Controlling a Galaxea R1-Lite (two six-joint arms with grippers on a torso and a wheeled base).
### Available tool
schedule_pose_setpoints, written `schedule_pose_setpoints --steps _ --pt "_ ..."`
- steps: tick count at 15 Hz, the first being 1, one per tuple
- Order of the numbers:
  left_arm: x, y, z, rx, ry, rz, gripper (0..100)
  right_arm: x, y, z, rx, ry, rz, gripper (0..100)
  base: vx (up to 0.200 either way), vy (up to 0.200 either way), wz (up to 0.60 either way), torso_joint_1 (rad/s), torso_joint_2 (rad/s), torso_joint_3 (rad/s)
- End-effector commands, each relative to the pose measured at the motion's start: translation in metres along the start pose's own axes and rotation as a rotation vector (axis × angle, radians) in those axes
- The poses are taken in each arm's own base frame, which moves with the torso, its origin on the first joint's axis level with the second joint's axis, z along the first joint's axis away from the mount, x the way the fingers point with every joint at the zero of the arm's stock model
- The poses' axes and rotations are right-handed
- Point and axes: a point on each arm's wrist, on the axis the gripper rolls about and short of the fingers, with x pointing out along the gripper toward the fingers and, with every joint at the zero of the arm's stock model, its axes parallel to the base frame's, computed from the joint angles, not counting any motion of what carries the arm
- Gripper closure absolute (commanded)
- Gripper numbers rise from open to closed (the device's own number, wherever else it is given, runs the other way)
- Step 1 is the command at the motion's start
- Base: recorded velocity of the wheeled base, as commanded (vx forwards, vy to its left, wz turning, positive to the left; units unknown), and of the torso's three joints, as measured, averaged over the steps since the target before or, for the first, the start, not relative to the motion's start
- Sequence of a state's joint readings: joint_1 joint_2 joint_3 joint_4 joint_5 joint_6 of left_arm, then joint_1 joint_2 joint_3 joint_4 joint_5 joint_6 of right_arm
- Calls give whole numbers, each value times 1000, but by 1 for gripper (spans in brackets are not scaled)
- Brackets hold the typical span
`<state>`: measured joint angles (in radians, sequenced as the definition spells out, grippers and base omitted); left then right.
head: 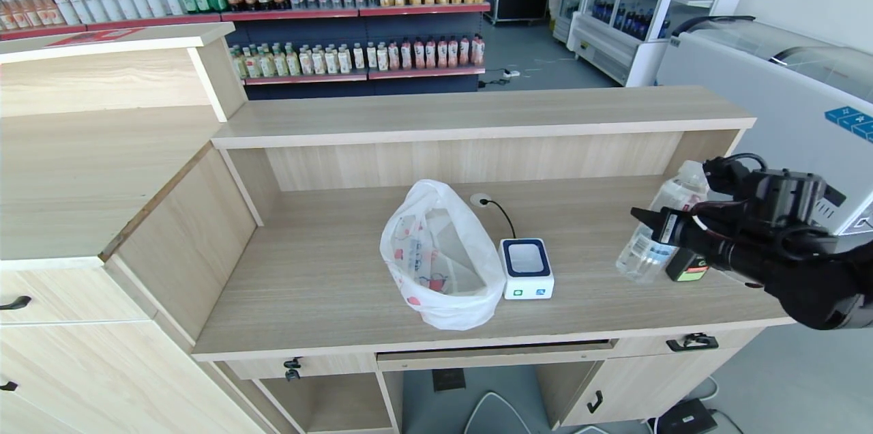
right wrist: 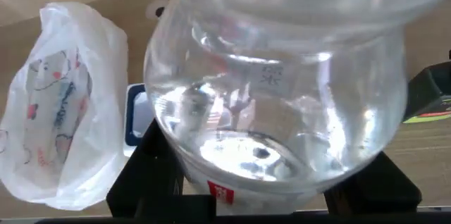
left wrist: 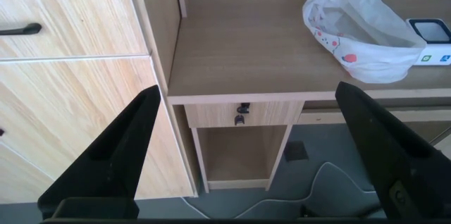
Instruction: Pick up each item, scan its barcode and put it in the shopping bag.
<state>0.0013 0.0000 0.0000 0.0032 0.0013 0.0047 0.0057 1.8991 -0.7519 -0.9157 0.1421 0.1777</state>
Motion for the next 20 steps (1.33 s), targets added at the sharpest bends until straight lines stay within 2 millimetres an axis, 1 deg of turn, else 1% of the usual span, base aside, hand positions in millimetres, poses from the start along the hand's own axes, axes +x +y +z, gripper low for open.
schedule_pose_setpoints --steps 1,2,4,7,9,11,13,16,17,18,20 --pt "0 0 0 0 1 1 0 -103 32 65 77 -70 262 100 0 0 0 0 0 0" --pt "0 0 0 0 1 1 0 -110 34 68 72 -78 298 100 0 0 0 0 0 0" --pt "0 0 0 0 1 1 0 -136 51 81 80 -93 503 100 0 0 0 0 0 0" --pt "0 0 0 0 1 -1 0 -151 68 80 79 -27 662 100 0 0 0 0 0 0" --pt "0 0 0 0 1 -1 0 -169 81 77 112 39 786 100 0 0 0 0 0 0" --pt "0 0 0 0 1 1 0 -183 91 75 118 82 861 100 0 0 0 0 0 0" --pt "0 0 0 0 1 -1 0 -190 96 75 115 97 888 100 0 0 0 0 0 0" --pt "0 0 0 0 1 1 0 -214 96 73 118 144 973 100 0 0 0 0 0 0" --pt "0 0 0 0 1 1 0 -216 96 72 118 149 980 100 0 0 0 0 0 0" --pt "0 0 0 0 1 1 0 -223 95 67 117 154 986 100 0 0 0 0 0 0" --pt "0 0 0 0 1 1 0 -227 94 64 117 153 986 100 0 0 0 0 0 0"
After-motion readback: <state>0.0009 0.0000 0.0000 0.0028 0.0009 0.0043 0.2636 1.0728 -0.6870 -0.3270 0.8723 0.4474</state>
